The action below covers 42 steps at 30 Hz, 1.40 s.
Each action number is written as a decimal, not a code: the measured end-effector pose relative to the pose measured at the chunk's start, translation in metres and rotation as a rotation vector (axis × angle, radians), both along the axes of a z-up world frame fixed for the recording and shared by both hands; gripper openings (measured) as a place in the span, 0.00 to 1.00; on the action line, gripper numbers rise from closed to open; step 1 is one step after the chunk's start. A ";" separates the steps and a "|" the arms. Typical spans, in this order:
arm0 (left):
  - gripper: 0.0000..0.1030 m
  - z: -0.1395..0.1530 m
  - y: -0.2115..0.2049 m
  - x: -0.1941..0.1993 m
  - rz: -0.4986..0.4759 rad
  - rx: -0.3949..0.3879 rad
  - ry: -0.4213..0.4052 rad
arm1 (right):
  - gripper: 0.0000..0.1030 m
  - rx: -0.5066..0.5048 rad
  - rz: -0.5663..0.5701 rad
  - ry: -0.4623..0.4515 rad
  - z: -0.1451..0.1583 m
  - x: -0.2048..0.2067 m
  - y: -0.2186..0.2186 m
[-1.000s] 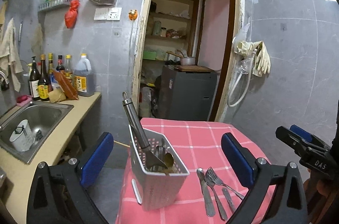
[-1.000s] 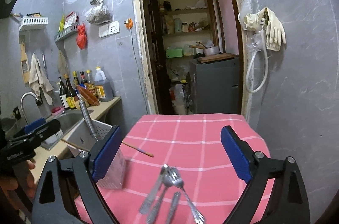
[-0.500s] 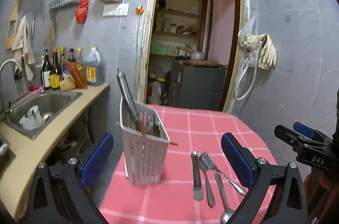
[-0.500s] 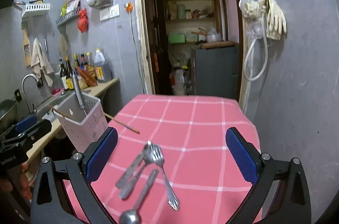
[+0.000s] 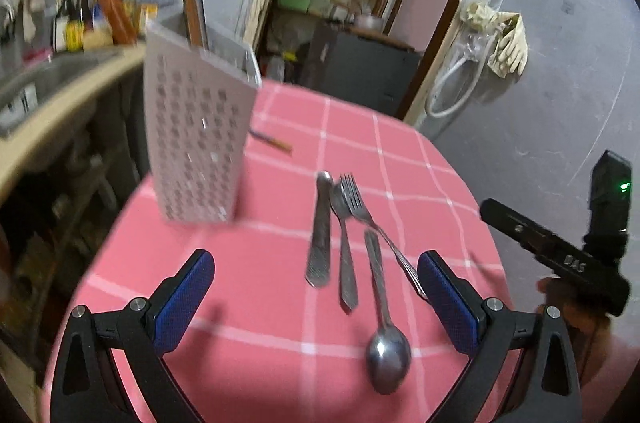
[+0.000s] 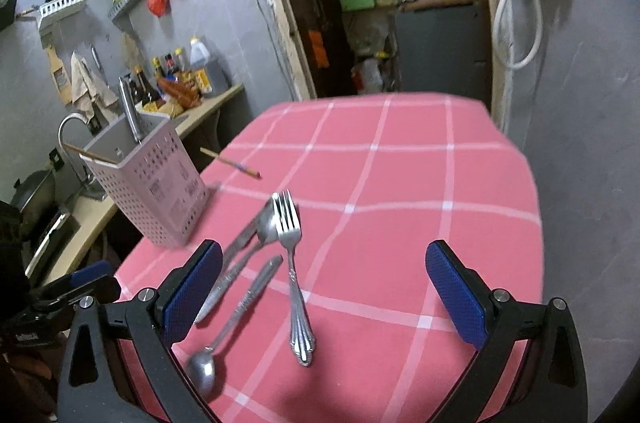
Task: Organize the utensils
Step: 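Move the left gripper to the utensils and grasp a silver spoon, then grasp a silver fork with the right gripper while the left lifts the spoon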
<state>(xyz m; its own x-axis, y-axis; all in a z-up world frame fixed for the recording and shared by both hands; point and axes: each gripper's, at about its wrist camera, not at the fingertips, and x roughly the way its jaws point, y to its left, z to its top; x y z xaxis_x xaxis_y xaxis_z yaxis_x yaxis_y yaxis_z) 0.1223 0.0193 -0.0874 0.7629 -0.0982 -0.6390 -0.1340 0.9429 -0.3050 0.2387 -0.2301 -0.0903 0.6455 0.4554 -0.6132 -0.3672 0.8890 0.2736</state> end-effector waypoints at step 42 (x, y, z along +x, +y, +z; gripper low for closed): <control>0.02 -0.057 -0.022 0.045 -0.059 -0.247 0.289 | 0.18 0.031 0.407 0.254 -0.069 0.125 0.099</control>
<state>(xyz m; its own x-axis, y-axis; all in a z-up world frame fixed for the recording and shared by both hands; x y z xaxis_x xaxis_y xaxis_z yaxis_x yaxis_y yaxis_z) 0.1669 -0.0025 -0.1448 0.5433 -0.3148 -0.7783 -0.1953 0.8542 -0.4818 0.3632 -0.1309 -0.1589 0.2420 0.6606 -0.7106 -0.6019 0.6767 0.4241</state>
